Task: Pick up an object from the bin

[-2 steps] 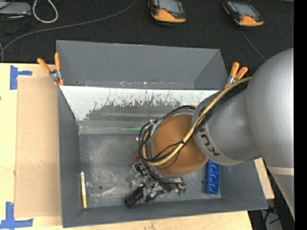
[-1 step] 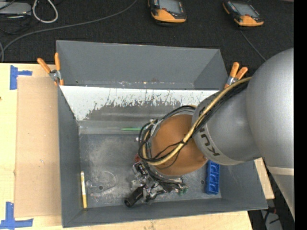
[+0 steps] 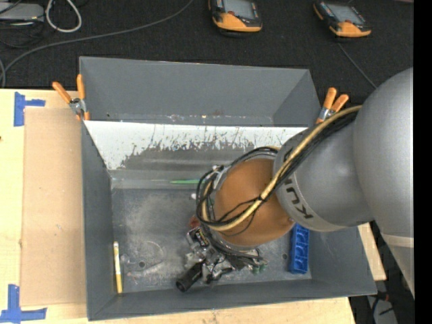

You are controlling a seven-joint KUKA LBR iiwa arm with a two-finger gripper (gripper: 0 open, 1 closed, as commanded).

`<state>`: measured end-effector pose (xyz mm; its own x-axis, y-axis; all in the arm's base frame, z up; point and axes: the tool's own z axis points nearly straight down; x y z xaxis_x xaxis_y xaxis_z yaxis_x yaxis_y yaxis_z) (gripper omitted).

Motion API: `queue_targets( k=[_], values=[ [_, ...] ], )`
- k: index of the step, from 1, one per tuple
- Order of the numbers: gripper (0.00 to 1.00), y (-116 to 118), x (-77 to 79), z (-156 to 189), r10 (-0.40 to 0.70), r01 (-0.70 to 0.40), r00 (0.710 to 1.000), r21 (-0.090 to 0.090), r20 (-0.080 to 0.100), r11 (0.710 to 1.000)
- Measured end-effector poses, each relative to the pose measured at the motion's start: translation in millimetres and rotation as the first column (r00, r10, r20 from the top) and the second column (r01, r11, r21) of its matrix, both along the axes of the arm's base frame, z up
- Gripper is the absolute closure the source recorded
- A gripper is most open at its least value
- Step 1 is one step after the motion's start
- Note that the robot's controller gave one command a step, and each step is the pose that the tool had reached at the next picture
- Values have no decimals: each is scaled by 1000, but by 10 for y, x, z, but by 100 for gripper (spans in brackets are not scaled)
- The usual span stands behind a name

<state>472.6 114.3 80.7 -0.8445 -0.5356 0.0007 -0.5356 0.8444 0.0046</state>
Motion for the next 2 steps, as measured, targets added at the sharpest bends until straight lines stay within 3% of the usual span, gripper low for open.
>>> queue_targets(
  k=[2],
  values=[
    [100,7,-20,629,-4,4,1000,0,-7,1000]
  ],
)
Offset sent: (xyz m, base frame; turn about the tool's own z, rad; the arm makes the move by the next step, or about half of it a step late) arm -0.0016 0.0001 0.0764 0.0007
